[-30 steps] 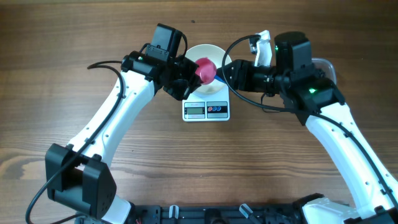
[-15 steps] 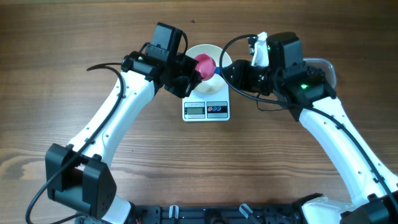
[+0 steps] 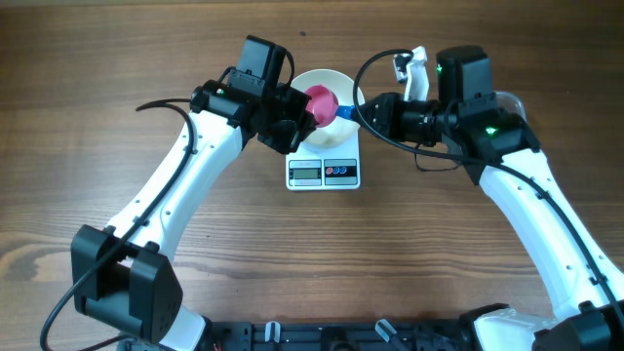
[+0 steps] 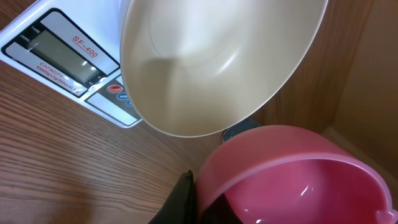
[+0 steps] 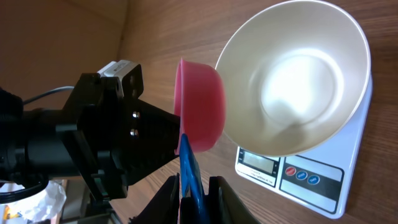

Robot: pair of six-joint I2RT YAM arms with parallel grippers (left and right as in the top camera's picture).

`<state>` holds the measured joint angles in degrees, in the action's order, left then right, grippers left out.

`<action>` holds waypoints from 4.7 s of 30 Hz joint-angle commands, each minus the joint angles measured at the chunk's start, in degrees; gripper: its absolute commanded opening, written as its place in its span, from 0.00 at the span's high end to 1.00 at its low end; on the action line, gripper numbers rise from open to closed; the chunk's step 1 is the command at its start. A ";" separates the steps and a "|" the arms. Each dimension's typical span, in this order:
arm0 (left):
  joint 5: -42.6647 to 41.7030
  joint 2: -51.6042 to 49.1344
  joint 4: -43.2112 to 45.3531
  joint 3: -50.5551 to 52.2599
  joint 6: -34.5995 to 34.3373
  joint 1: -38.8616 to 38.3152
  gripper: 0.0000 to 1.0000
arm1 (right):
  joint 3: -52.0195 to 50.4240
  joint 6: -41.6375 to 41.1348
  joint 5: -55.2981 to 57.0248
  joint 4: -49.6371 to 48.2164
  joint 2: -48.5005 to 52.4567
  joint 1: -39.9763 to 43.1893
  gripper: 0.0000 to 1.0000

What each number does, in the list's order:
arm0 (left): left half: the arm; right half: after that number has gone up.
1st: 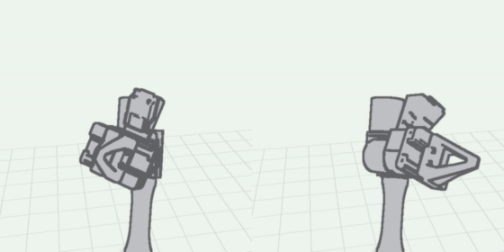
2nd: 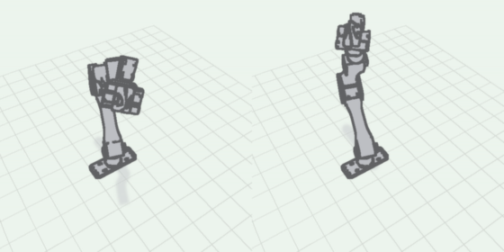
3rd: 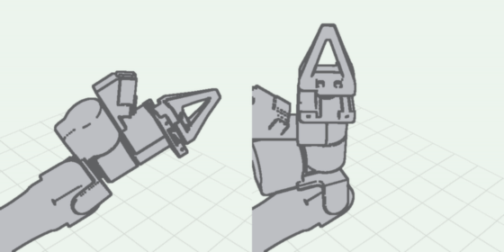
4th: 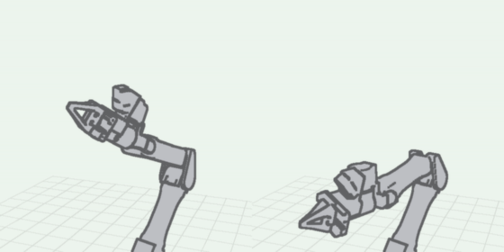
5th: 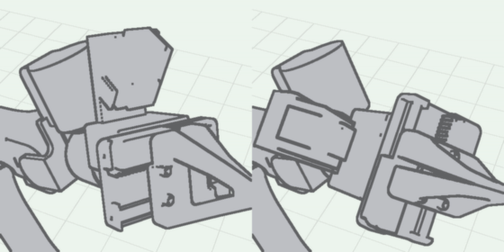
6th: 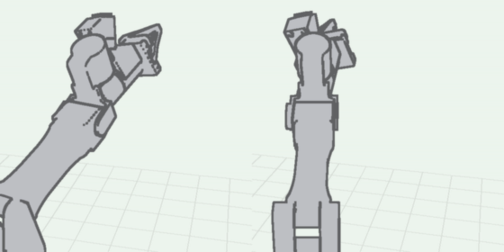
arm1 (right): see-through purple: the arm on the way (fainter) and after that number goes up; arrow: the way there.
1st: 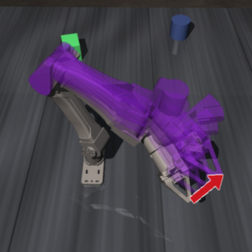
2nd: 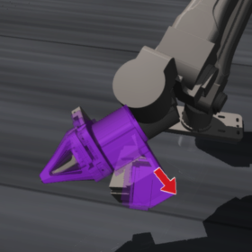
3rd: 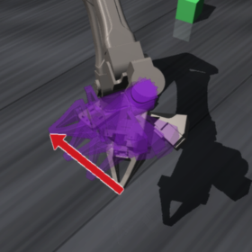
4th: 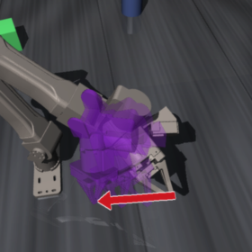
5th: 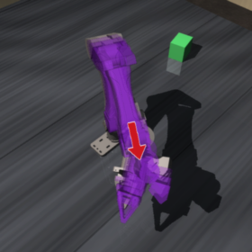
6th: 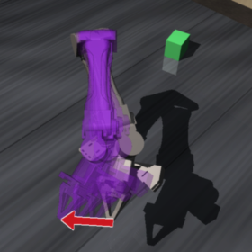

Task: Scoop item into bowl and weigh 150g on scale
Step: 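Pass the pink scoop from the left gripper to the right gripper over the scale, then release the scoop with the left gripper and move the right gripper toward the bean tub, then retract the left arm beside the scale and lower the scoop into the bean tub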

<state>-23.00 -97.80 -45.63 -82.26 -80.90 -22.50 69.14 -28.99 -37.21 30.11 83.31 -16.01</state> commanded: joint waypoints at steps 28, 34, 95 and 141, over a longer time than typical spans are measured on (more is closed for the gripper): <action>3.50 5.42 7.76 -0.66 42.99 -0.11 0.20 | 1.05 17.09 0.26 8.72 -2.89 10.91 0.96; 9.27 8.20 5.33 -0.66 50.93 -0.11 0.19 | 1.05 20.04 4.63 12.04 -9.57 10.91 0.96; 31.39 -2.54 16.92 18.75 59.74 -18.12 0.96 | 1.03 21.44 12.41 20.52 -11.63 23.21 0.96; 14.97 14.14 20.70 18.78 74.88 22.29 0.96 | 1.03 18.38 17.09 8.15 -11.52 23.21 0.96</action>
<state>-8.43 -81.03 -25.39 -63.68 -11.99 -0.71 69.14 -8.93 -22.46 39.53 72.62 7.07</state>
